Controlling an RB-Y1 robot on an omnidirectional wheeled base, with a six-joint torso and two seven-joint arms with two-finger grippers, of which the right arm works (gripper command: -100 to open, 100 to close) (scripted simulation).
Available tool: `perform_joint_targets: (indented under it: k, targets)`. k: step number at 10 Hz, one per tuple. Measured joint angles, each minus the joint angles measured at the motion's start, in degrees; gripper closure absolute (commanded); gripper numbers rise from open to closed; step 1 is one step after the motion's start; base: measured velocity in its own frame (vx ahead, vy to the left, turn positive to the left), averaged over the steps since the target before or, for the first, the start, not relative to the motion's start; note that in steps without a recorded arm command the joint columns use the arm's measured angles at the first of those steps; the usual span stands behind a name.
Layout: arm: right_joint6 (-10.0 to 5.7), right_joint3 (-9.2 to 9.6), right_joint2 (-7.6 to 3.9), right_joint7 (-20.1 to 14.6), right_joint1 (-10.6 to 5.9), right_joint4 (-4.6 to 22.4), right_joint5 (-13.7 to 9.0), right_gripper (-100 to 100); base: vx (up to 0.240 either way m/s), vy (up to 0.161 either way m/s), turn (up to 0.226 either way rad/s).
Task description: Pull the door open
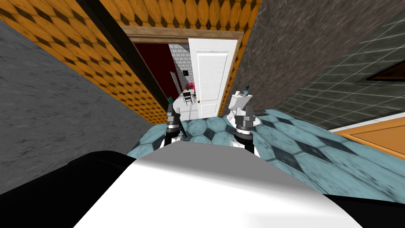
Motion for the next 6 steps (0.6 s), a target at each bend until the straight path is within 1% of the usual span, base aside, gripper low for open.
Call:
perform_joint_targets:
  k: [2,3,5,6]
  targets:
    - [-0.35,0.12,-0.5,1.6,-0.65,2.0,0.2,-100,0.064,0.009,0.019]
    - [-0.27,0.25,-0.66,2.7,-1.41,3.2,0.4,-100,0.07,0.002,0.006]
    - [-0.4,0.23,-1.2,4.6,-2.34,5.4,0.6,-100,0.06,0.027,0.001]
    - [-0.59,0.42,-1.4,5.7,-2.52,6.5,0.8,-100,0.063,0.046,0.002]
